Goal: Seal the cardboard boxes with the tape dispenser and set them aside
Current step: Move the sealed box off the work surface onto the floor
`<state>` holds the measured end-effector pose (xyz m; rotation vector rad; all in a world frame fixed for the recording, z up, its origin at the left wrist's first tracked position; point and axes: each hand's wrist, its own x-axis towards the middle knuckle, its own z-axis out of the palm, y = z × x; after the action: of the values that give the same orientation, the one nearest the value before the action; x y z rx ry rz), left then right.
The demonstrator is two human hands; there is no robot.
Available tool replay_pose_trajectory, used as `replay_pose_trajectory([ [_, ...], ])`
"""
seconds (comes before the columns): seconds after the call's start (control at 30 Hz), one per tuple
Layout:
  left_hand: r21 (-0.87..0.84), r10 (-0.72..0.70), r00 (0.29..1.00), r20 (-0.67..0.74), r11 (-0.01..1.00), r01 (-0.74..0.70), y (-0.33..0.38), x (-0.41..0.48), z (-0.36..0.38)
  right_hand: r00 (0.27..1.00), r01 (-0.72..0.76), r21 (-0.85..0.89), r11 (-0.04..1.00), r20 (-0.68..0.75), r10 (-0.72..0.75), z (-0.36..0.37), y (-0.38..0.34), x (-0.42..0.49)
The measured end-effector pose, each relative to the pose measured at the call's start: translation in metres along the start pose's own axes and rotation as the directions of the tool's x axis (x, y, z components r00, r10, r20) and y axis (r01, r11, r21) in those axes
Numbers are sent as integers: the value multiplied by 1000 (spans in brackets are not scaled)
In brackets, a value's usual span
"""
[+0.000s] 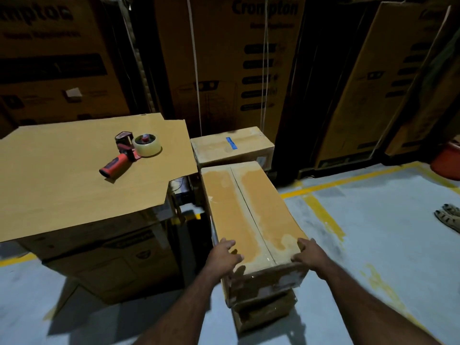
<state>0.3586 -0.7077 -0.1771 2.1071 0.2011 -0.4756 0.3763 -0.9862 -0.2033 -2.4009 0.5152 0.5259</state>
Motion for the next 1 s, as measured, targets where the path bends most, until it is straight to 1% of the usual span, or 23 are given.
replay_pose_trajectory([
  [0.03,39,-1,1000,17,999,1,-1,-1,-2,1000,-17,-82,996,24,19,2,-2,0],
  [0.07,72,4,1000,26,997,-5,1,-3,-6,999,-1,-125,992,35,6,2,-8,-4],
  [0.13,80,-3,1000,24,997,1,7,-8,-15,998,43,-159,986,54,-34,-1,-27,-14],
  [0.2,63,-2,1000,-2,998,2,16,-15,-30,997,78,-138,987,34,-74,-3,-52,-29],
  [0.27,81,-1,1000,-30,997,3,22,-24,-46,994,112,-66,992,26,-110,-4,-78,-41],
  [0.4,76,-24,994,-103,997,32,24,-53,-83,955,289,-63,955,81,-284,5,-143,-68],
  [0.47,50,-48,988,-144,997,56,17,-70,-106,915,390,-65,919,143,-378,18,-181,-86],
  [0.57,1,-115,971,-208,993,118,-5,-95,-144,833,532,-73,843,220,-507,48,-234,-116],
  [0.67,-63,-184,940,-286,983,173,-39,-136,-181,760,622,-75,780,298,-577,87,-278,-156],
  [0.77,-167,-259,899,-354,963,211,-83,-188,-211,696,677,-66,733,381,-608,133,-310,-198],
  [0.9,-288,-383,815,-434,917,277,-148,-256,-242,605,750,-81,657,487,-630,194,-337,-252],
  [1.0,-345,-455,746,-486,884,315,-208,-321,-263,494,824,-87,560,595,-634,253,-360,-310],
])
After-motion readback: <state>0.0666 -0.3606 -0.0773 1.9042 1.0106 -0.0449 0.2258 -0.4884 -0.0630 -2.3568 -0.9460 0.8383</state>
